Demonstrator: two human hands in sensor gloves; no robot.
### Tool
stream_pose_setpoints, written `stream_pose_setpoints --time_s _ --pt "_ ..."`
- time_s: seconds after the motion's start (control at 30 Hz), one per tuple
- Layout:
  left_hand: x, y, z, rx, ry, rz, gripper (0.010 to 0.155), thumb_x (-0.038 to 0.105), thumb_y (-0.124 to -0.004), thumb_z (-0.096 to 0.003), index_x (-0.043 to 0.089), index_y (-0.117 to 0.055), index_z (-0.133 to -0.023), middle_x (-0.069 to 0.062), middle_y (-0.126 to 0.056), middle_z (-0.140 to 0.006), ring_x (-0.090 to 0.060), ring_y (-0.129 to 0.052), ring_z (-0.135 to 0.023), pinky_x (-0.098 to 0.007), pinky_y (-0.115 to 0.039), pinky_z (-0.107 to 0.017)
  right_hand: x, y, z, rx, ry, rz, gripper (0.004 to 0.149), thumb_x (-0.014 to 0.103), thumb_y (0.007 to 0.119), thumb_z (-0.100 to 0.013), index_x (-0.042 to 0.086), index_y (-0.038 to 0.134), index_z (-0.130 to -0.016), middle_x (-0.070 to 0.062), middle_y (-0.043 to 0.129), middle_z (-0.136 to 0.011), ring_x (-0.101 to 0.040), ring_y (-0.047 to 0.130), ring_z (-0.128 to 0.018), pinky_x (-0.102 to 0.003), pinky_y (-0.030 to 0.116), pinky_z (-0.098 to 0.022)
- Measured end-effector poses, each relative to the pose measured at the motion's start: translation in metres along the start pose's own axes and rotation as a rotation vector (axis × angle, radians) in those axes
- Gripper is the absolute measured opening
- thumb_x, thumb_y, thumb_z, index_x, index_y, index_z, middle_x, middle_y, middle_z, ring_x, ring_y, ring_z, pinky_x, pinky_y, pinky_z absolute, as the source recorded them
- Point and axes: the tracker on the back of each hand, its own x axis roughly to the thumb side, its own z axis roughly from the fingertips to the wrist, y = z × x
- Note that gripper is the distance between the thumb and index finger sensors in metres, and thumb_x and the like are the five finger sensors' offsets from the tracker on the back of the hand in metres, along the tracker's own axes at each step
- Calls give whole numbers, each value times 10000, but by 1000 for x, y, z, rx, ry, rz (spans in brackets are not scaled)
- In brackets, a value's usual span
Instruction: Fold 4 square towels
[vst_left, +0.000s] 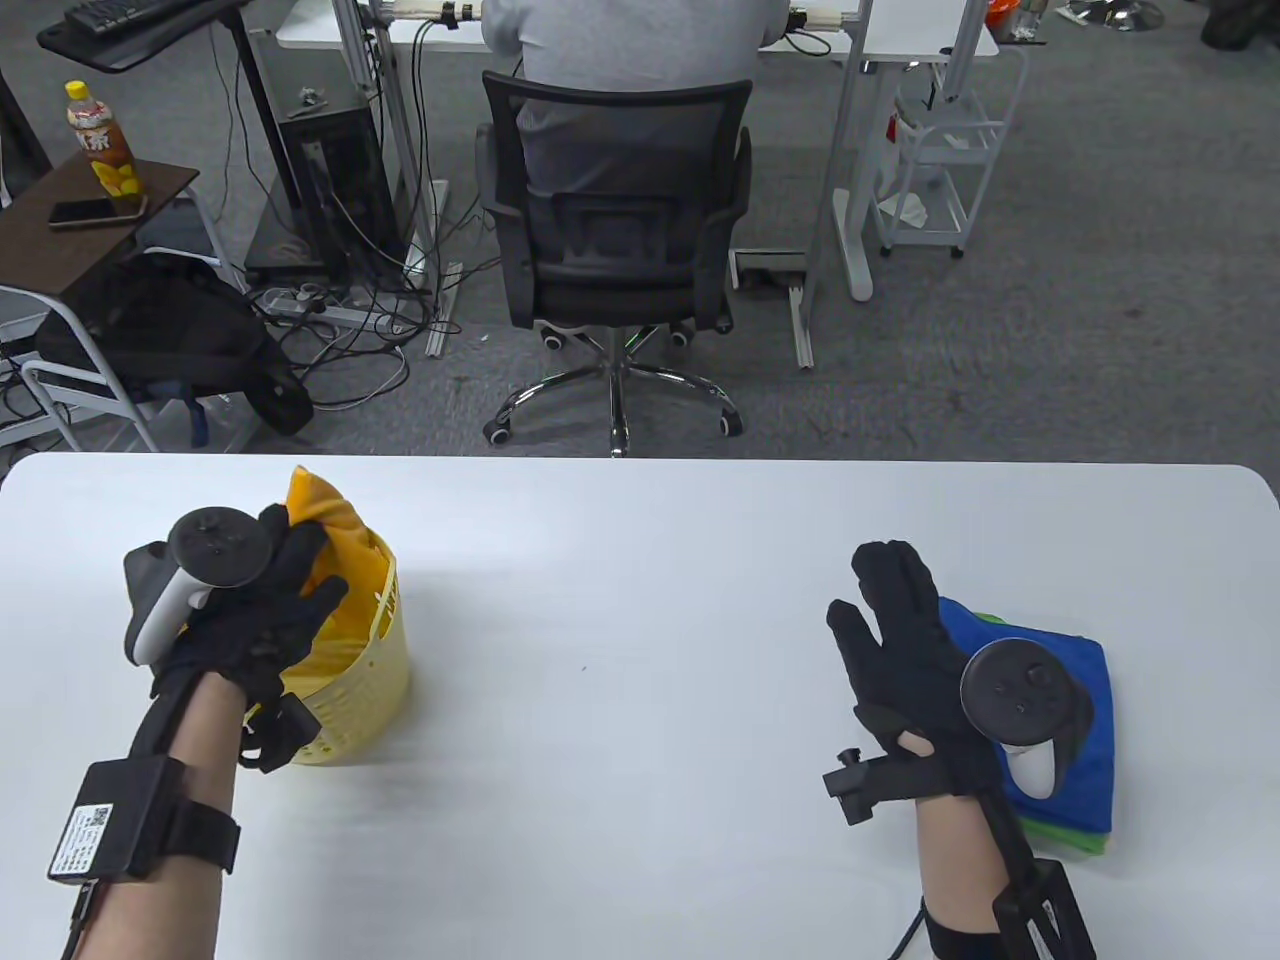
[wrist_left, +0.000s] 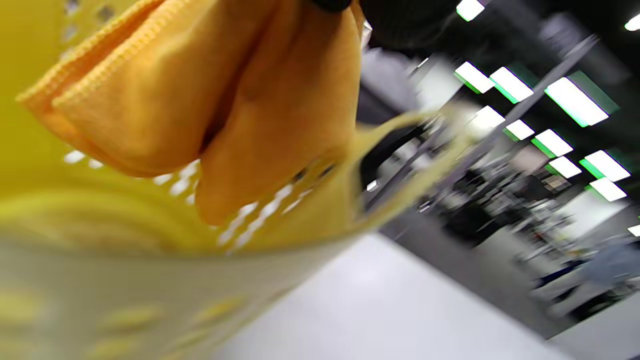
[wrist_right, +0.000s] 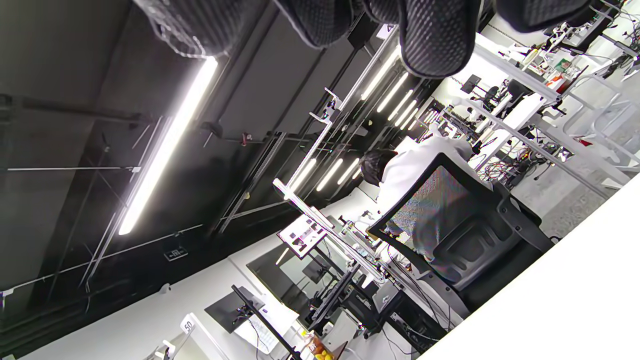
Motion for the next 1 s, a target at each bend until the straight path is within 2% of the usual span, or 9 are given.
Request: stream_pose_setpoints --time_s 0.13,0.23,0.4,0.57,0.63,0.7,0.77,0.9,1.0 --pt "53 33 52 160 -249 65 740 470 -674 -550 267 -371 -1194 130 -83 -1244 -276 -140 -1213 -589 -241 -894 3 0 1 4 -11 -7 710 426 702 -568 18 529 -1124 -420 403 -1133 -569 669 -908 -759 532 -611" --pt "95 41 88 186 -380 101 740 492 -676 -548 272 -398 -1197 122 -114 -1257 -303 -136 -1208 -591 -239 -892 5 0 2 4 -22 -16 712 427 702 -568 16 530 -1123 -421 403 -1132 -572 670 -906 -759 532 -610" --pt "150 5 119 95 -477 129 727 506 -673 -553 226 -470 -1193 41 -206 -1272 -345 -195 -1199 -588 -272 -884 12 -3 6 2 -41 -28 713 428 702 -568 17 529 -1124 -423 400 -1132 -570 669 -907 -760 531 -610" --pt "167 -84 86 3 -368 -33 685 525 -686 -543 152 -674 -1118 -38 -427 -1249 -403 -345 -1175 -598 -357 -863 15 -5 8 3 -50 -36 721 428 700 -570 4 521 -1124 -423 400 -1133 -572 669 -907 -761 531 -610" --pt "166 -122 61 -92 -321 -69 669 543 -688 -535 239 -648 -1129 -67 -441 -1247 -424 -283 -1172 -598 -343 -863 13 -6 7 4 -45 -45 725 428 700 -570 -5 521 -1122 -423 404 -1132 -571 671 -906 -761 531 -610" --pt "162 -149 41 -175 -291 -98 685 562 -669 -539 370 -491 -1172 -88 -255 -1266 -427 -135 -1160 -599 -272 -870 10 -7 6 9 -37 -50 724 427 699 -570 -6 519 -1123 -425 399 -1131 -573 667 -907 -763 528 -609" --pt "156 -163 30 -155 -273 -106 676 552 -678 -535 371 -506 -1164 -54 -261 -1267 -413 -172 -1167 -596 -286 -869 8 -8 6 8 -32 -49 724 427 699 -570 -4 518 -1123 -426 400 -1131 -574 668 -907 -762 527 -610" --pt "125 -178 19 -123 -153 -242 637 506 -710 -534 283 -634 -1126 -60 -645 -1190 -403 -487 -1159 -600 -425 -851 6 -8 5 17 -28 -54 719 426 700 -570 0 525 -1122 -424 418 -1129 -573 670 -906 -764 526 -609" --pt "95 -194 12 -137 -29 -326 632 468 -763 -533 271 -644 -1122 -59 -683 -1168 -397 -529 -1149 -597 -440 -851 4 -3 3 34 -22 -44 719 428 699 -571 2 522 -1123 -426 418 -1128 -573 669 -906 -765 525 -609"
